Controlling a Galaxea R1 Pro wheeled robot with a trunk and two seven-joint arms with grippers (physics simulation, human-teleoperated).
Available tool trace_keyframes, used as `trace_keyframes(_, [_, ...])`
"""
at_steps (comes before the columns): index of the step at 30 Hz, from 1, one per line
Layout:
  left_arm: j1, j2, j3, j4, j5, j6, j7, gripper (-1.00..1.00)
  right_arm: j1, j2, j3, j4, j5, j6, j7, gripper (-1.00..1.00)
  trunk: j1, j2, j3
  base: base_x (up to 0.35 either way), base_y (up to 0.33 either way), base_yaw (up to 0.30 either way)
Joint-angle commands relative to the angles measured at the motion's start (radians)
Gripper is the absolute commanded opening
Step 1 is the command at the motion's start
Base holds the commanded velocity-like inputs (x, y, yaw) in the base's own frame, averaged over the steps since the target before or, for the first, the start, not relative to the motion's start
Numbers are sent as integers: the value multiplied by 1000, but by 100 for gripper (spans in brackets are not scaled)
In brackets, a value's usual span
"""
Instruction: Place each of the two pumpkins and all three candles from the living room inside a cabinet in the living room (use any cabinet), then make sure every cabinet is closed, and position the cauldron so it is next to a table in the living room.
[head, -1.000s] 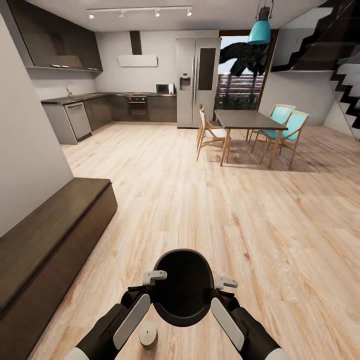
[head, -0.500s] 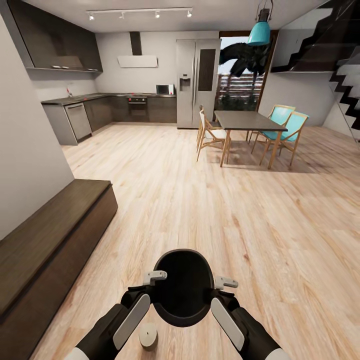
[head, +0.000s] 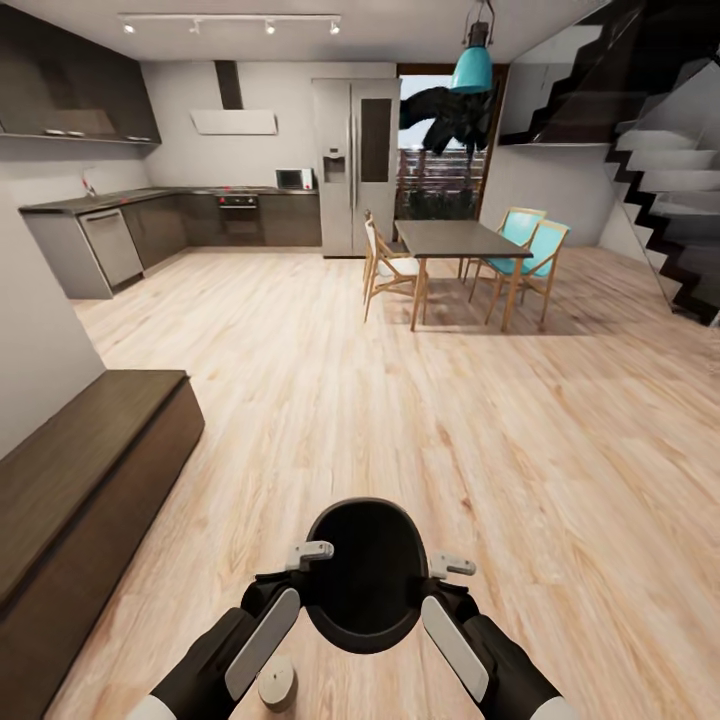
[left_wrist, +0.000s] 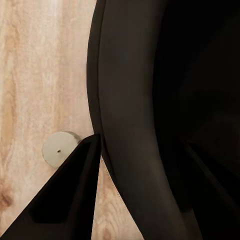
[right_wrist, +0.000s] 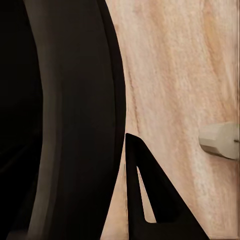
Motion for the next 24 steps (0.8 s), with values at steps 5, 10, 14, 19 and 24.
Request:
trace_keyframes(5, [-1, 0, -6, -56, 24, -10, 10, -100, -1, -1, -5, 1, -13, 9, -8, -100, 0, -1, -1, 0, 0, -280])
trace_keyframes(10, [-1, 0, -6, -56, 24, -10, 10, -100, -1, -1, -5, 2, -13, 9, -8, -100, 0, -1, -1, 0, 0, -279])
trace_keyframes(14, [-1, 0, -6, -55, 24, -10, 11, -100, -1, -2, -5, 2, -13, 9, -8, -100, 0, -1, -1, 0, 0, -262])
trace_keyframes(19, [-1, -1, -6, -55, 24, -10, 11, -100, -2, -2, -5, 2, -13, 9, -8, -100, 0, -1, -1, 0, 0, -238])
trace_keyframes(24, [-1, -1, -6, -55, 24, -10, 12, -100, -1, -2, -5, 2, -13, 9, -8, -100, 0, -1, -1, 0, 0, -228])
